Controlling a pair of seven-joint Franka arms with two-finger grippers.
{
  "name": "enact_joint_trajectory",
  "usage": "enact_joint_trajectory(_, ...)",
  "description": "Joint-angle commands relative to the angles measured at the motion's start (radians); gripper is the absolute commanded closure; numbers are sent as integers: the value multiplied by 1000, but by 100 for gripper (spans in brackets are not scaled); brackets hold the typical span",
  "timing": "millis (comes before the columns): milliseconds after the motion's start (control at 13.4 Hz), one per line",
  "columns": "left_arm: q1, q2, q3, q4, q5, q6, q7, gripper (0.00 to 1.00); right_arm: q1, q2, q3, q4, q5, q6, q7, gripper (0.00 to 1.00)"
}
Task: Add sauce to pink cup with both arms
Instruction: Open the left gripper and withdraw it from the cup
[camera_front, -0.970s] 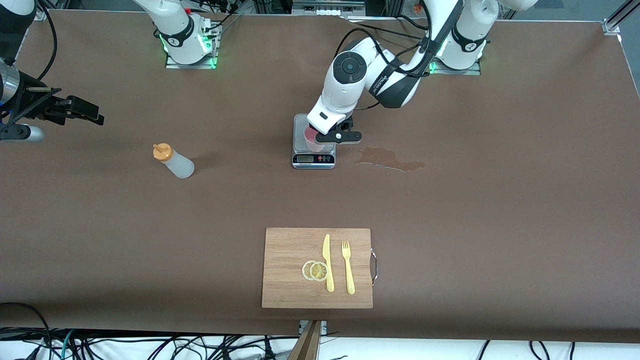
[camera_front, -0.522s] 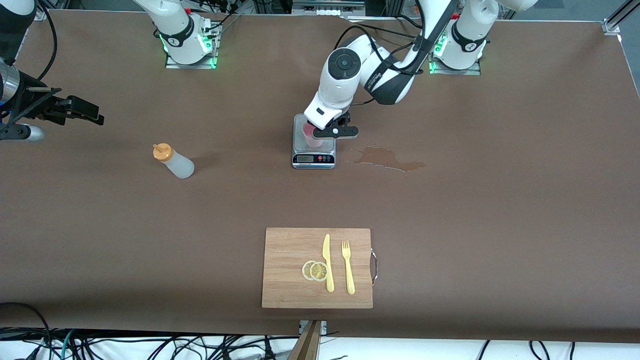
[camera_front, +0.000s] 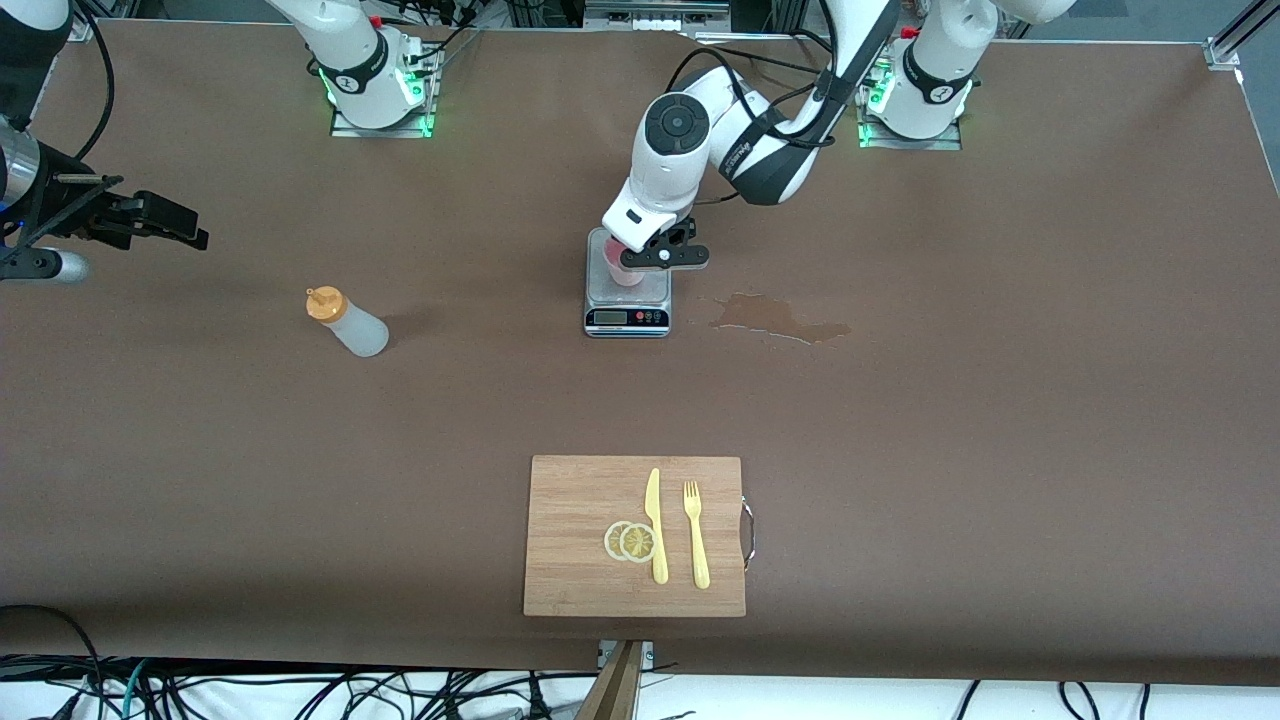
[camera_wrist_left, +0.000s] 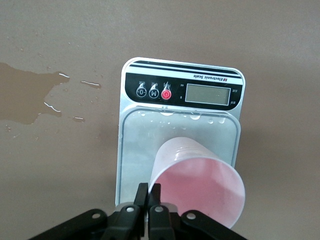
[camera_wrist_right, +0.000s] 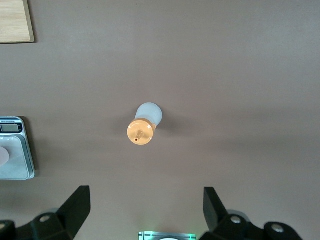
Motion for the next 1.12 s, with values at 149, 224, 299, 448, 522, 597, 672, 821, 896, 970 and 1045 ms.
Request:
enact_joint_trajectory(149, -2, -27, 15, 10, -20, -3, -6, 0, -1, 5, 0, 22, 5, -21, -2, 0)
enact_joint_trajectory(224, 5, -38, 17, 28, -21, -32, -6, 0, -1, 3, 0, 24, 5, -21, -1, 0)
enact_joint_trajectory(299, 22, -41, 17, 69, -23, -99, -3, 0, 0, 3, 1, 24, 4, -20, 7, 0)
enact_joint_trajectory(448, 51, -42, 21, 171, -23, -240, 2, 0, 0, 2, 6, 24, -3, -21, 10, 0)
enact_joint_trajectory(522, 71, -51, 28, 211, -23, -292, 5, 0, 2, 2, 7, 24, -6, -21, 9, 0)
enact_joint_trajectory(597, 85, -64, 38, 243, -21, -329, 7, 0, 2, 3, 7, 24, 0, -21, 10, 0)
enact_joint_trajectory(672, 96, -81, 63, 272, -15, -359, 8, 0, 3, 6, 7, 24, 4, -21, 5, 0)
enact_joint_trajectory(821, 120, -111, 122, 329, -9, -437, 40, 0, 0, 11, 4, 21, 5, -21, -4, 0)
enact_joint_trajectory(896, 136, -122, 144, 353, -9, -480, 81, 0, -1, 15, 4, 19, 5, -21, -13, 0)
enact_joint_trajectory(970, 160, -131, 159, 375, -8, -518, 126, 0, -3, 18, 4, 21, 4, -21, -52, 0)
enact_joint_trajectory(1045, 186, -144, 176, 387, -6, -541, 149, 0, -6, 23, 0, 18, 4, -21, -124, 0)
